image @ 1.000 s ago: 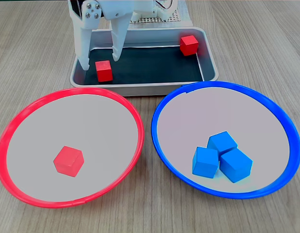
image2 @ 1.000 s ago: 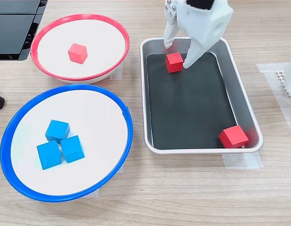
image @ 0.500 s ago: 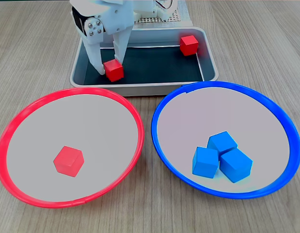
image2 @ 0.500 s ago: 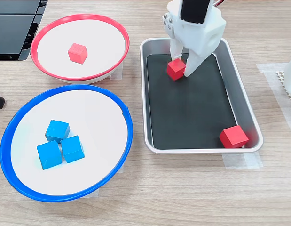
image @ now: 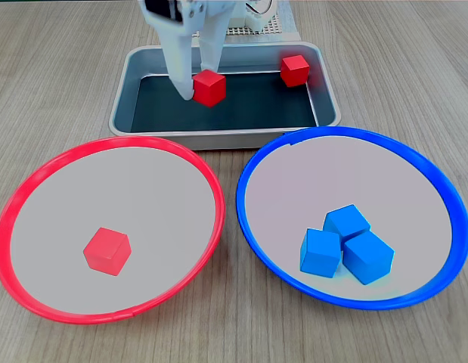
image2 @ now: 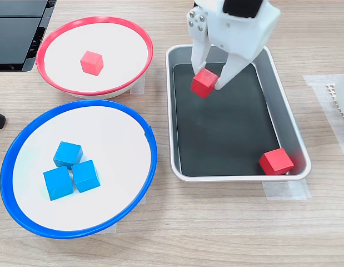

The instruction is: Move six blocks tray to matching dishes

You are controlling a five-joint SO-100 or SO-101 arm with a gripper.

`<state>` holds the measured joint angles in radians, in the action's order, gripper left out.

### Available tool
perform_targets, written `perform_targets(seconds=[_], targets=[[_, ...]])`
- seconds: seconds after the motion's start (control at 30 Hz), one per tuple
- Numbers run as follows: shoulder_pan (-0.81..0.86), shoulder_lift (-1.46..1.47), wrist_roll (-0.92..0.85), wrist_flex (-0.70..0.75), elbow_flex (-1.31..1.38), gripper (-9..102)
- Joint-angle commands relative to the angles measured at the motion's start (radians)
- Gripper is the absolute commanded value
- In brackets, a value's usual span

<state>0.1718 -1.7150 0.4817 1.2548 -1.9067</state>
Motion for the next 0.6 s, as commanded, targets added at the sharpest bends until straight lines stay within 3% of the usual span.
perform_targets(seconds=[0.0, 0.1, 0.3, 0.57], targets=[[-0.025, -0.058, -0.067, 0.041, 0.146, 0], [0.006, -0.020, -0.110, -0.020, 0.298, 0], [0.072, 0.140, -0.267, -0.288, 0.413, 4], [0.158, 0.284, -0.382, -0.364, 0.390, 18]])
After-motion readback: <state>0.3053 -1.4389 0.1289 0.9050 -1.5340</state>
